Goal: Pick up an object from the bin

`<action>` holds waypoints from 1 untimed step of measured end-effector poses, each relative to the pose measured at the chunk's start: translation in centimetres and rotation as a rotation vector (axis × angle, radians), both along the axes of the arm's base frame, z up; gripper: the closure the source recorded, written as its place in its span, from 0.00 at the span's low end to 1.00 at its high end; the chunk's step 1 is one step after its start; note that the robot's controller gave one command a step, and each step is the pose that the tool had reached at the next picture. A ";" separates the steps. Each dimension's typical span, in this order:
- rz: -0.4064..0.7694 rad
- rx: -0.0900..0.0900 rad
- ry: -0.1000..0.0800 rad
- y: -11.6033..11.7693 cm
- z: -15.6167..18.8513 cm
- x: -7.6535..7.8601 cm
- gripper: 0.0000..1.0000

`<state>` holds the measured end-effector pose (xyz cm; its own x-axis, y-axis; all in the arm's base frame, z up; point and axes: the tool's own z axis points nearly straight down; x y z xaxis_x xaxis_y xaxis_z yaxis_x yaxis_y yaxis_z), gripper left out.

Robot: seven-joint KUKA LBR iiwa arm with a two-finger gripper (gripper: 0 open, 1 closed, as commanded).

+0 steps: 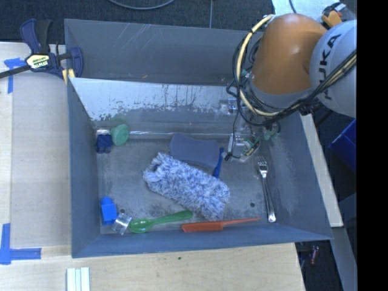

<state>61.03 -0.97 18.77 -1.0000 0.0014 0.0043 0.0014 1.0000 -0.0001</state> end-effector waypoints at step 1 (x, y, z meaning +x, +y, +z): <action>0.000 0.000 -0.008 0.0 0.5 0.1 0.00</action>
Offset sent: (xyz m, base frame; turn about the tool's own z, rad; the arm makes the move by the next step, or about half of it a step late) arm -0.0348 0.0174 -0.1177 -0.0565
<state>61.16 -0.98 19.28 -1.0000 0.0014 -0.0038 0.0014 1.0000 -0.0001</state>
